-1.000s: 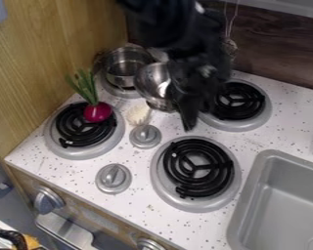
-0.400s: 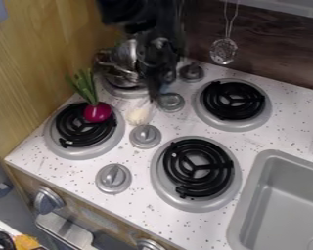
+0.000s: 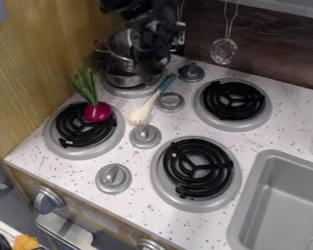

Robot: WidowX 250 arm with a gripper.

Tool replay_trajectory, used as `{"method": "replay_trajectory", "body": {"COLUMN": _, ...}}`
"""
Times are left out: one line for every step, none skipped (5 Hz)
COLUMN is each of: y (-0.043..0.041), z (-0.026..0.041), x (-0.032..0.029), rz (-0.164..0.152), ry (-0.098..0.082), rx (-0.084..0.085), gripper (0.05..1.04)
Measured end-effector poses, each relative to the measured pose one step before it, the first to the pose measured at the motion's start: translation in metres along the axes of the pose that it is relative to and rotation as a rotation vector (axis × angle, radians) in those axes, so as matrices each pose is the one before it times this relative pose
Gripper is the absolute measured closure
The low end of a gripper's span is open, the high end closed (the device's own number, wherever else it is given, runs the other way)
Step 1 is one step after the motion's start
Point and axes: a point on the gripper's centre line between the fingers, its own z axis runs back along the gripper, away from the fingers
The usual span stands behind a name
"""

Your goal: Put the silver pot inside the silver bowl upper left of the burner

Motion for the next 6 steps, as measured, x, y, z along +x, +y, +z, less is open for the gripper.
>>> {"method": "replay_trajectory", "body": {"y": 0.00954, "z": -0.01664, "x": -0.00400, "rz": 0.0058, "ry": -0.0243, "rx": -0.0124, "gripper": 1.010}}
{"method": "replay_trajectory", "body": {"y": 0.00486, "z": -0.01643, "x": -0.00386, "rz": -0.0001, "ry": -0.0108, "rx": -0.0273, "gripper": 1.010}}
{"method": "replay_trajectory", "body": {"y": 0.00147, "z": -0.01374, "x": -0.00455, "rz": -0.0090, "ry": -0.0037, "rx": -0.0139, "gripper": 1.010}}
{"method": "replay_trajectory", "body": {"y": 0.00333, "z": -0.00071, "x": -0.00319, "rz": -0.0063, "ry": 0.0024, "rx": 0.0031, "gripper": 1.010}}
{"method": "replay_trajectory", "body": {"y": -0.00199, "z": -0.00653, "x": -0.00004, "rz": 0.0017, "ry": -0.0038, "rx": 0.0111, "gripper": 0.974}}
{"method": "replay_trajectory", "body": {"y": -0.00239, "z": 0.00020, "x": 0.00143, "rz": -0.0006, "ry": -0.0099, "rx": -0.0230, "gripper": 0.810}}
